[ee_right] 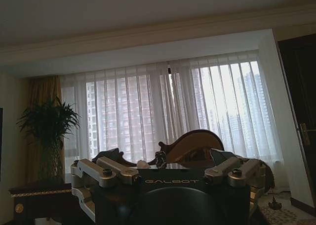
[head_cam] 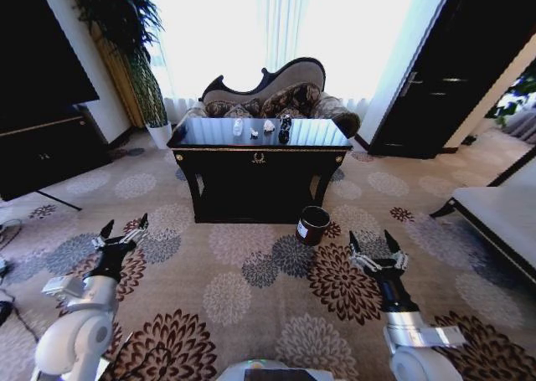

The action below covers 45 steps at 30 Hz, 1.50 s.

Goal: Move to the front of the table and place the trash on the table into the trash bin.

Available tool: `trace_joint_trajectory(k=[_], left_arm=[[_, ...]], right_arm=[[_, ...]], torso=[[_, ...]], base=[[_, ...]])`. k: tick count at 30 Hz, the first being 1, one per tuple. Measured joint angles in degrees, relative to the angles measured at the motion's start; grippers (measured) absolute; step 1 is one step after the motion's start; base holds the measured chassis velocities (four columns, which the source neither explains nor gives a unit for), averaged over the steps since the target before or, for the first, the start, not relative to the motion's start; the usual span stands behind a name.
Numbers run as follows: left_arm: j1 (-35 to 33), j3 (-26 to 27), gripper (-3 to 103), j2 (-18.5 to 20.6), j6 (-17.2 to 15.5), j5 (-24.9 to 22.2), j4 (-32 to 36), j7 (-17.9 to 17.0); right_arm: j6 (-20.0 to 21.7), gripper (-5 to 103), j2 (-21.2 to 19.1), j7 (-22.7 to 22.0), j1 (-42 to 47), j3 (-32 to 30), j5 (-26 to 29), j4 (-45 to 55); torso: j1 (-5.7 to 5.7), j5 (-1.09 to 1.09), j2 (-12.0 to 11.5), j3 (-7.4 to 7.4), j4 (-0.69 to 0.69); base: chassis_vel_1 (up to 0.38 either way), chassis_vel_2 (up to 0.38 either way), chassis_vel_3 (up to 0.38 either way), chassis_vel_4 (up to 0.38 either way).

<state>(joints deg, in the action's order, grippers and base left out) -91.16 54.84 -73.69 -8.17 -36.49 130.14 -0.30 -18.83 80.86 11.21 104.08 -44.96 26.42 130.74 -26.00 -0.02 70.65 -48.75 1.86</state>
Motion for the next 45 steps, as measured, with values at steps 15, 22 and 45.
trace_joint_trajectory(k=[15, 22, 45], left_arm=[[-0.13, -0.49, 100, -0.40, 0.48, 1.26, 0.34, 0.61], [-0.42, -0.34, 100, -0.56, 0.63, 1.86, 0.60, 0.70], [-0.92, 1.07, 100, -0.59, 0.63, 0.73, 1.08, 1.04]], right_arm=[[-0.06, 100, 0.46, 0.77, -0.31, -0.54, 0.07, 0.05], [-0.04, 100, 0.77, 0.93, -0.58, -0.26, 0.34, 0.67], [-0.03, 100, 0.70, 1.38, -1.09, -0.15, 0.46, 1.31]], torso=[[0.02, 0.01, 0.01, 0.00, 0.00], [0.00, 0.00, 0.01, 0.00, 0.00], [-0.01, 0.01, 0.00, 0.00, 0.00]], base=[[-0.009, 0.007, 0.006, -0.009], [-0.138, 0.133, 0.133, -0.136], [-0.183, 0.175, 0.182, -0.177]])
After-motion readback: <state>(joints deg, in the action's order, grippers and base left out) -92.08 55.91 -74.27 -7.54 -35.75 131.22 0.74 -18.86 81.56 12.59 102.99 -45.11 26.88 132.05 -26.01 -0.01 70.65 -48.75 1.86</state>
